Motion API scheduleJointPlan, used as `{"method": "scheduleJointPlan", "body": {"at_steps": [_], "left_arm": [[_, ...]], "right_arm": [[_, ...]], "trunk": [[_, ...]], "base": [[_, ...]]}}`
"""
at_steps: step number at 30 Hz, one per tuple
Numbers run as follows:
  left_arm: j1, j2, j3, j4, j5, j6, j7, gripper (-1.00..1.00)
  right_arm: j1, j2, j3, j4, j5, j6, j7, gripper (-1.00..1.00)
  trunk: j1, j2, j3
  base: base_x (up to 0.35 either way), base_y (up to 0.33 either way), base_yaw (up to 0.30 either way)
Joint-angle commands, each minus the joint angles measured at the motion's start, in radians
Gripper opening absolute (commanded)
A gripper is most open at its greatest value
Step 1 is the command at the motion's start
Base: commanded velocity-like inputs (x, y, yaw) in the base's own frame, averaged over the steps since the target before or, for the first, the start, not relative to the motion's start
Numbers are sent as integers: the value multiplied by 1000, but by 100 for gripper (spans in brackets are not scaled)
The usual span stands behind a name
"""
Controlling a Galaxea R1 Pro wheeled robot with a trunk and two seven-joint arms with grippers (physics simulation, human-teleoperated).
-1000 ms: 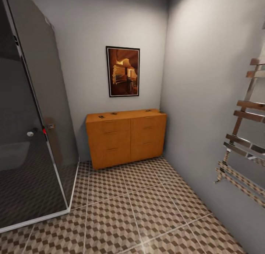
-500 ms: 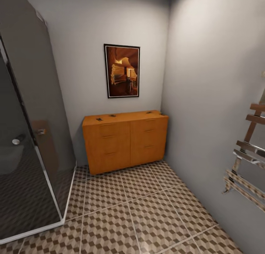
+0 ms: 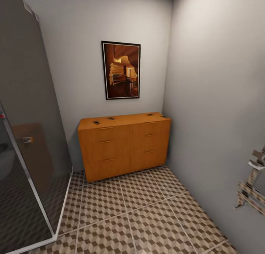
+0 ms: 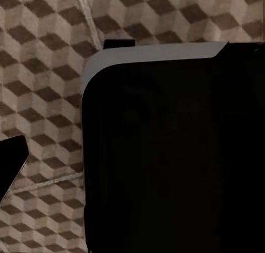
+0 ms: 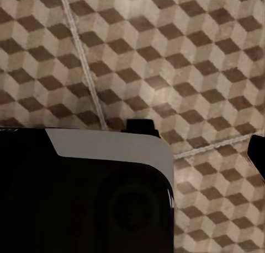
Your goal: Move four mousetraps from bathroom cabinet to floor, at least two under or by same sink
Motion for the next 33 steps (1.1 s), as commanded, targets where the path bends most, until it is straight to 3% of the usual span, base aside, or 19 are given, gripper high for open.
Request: {"method": "scheduleJointPlan", "body": {"at_steps": [1,33], "left_arm": [[0,0,0,0,0,-2,0,100],[0,-1,-1,0,-1,-2,-1,100]], "right_arm": [[-1,-1,1,1,1,-3,-1,100],[-1,-3,1,1,-3,-3,-1,100]], "trunk": [[1,0,-1],[1,0,-1]], "base": [[331,0,0],[331,0,0]]}}
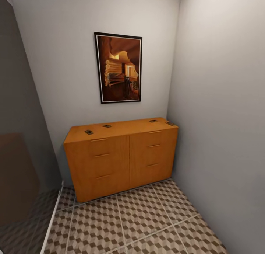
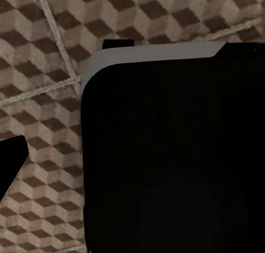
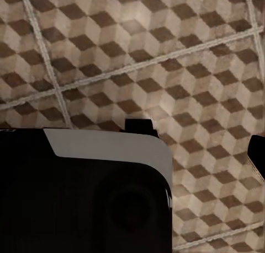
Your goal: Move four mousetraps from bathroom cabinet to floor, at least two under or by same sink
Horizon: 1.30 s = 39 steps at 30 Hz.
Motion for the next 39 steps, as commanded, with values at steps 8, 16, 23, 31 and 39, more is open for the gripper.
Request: {"method": "scheduleJointPlan", "body": {"at_steps": [8,16,23,31,39], "left_arm": [[0,-1,-1,0,0,-2,0,100],[0,-1,-1,0,0,-2,0,100],[0,-1,-1,0,0,-2,0,100],[0,-1,-1,1,0,-2,0,100],[0,0,0,0,1,-2,0,100]], "right_arm": [[-1,1,0,1,1,-3,-1,100],[-1,1,1,0,1,-3,0,100],[-1,1,1,0,1,-3,0,100],[-1,1,0,1,1,-3,-1,100],[-1,1,1,0,1,-3,-1,100]], "trunk": [[1,0,-1],[1,0,-1],[1,0,-1],[1,0,-1],[1,0,-1]], "base": [[331,0,0],[331,0,0],[331,0,0],[331,-43,0],[247,-129,0]]}}
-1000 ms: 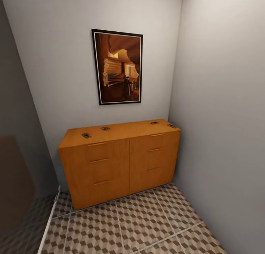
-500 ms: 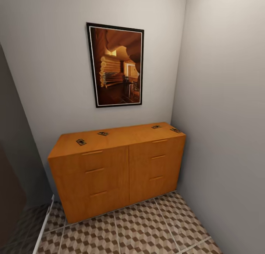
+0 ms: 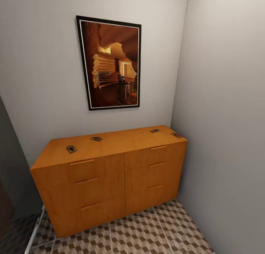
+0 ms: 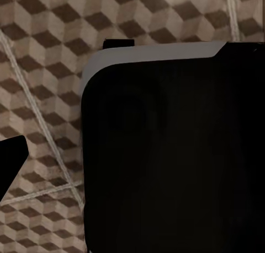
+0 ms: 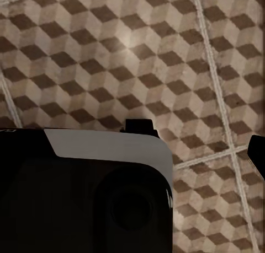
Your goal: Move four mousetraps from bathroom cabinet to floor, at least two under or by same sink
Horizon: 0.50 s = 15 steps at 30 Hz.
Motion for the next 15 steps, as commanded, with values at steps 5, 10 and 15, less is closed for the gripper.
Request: {"method": "scheduleJointPlan", "body": {"at_steps": [5,10,15], "left_arm": [[0,1,0,0,1,-2,0,100],[0,1,0,0,1,-2,1,100],[0,1,1,0,1,-2,1,100]], "right_arm": [[-1,-1,1,1,1,-3,-1,100],[-1,0,0,1,1,-3,-1,100],[-1,0,0,0,0,-3,-1,100]], "trunk": [[0,0,-1],[0,0,-1],[0,0,-1]], "base": [[59,-38,0],[16,-10,0],[3,-2,0]]}}
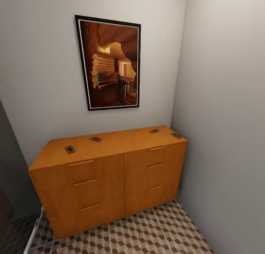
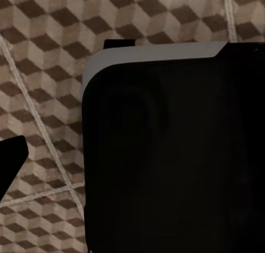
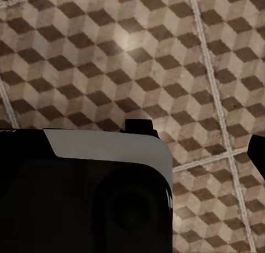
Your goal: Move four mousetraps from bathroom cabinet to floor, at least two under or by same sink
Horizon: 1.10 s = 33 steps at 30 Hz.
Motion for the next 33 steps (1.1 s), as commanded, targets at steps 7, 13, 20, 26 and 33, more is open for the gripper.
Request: {"method": "scheduleJointPlan", "body": {"at_steps": [7,13,20,26,33], "left_arm": [[-1,0,0,0,1,-2,0,100],[-1,-1,0,0,1,-2,0,100],[0,-1,0,0,0,-2,0,100],[0,-1,0,0,0,-2,0,100],[0,-1,0,0,0,-2,0,100]], "right_arm": [[0,-1,1,0,1,-3,-1,100],[0,0,1,0,2,-3,-1,100],[0,-1,1,1,3,-4,-1,100],[0,-1,1,1,3,-4,-1,100],[0,-1,1,1,3,-4,-1,100]], "trunk": [[0,-1,-1],[0,-1,-1],[0,-1,-1],[0,-1,-1],[0,-1,-1]], "base": [[0,0,0],[0,0,0],[0,0,19],[0,0,203],[0,0,156]]}}
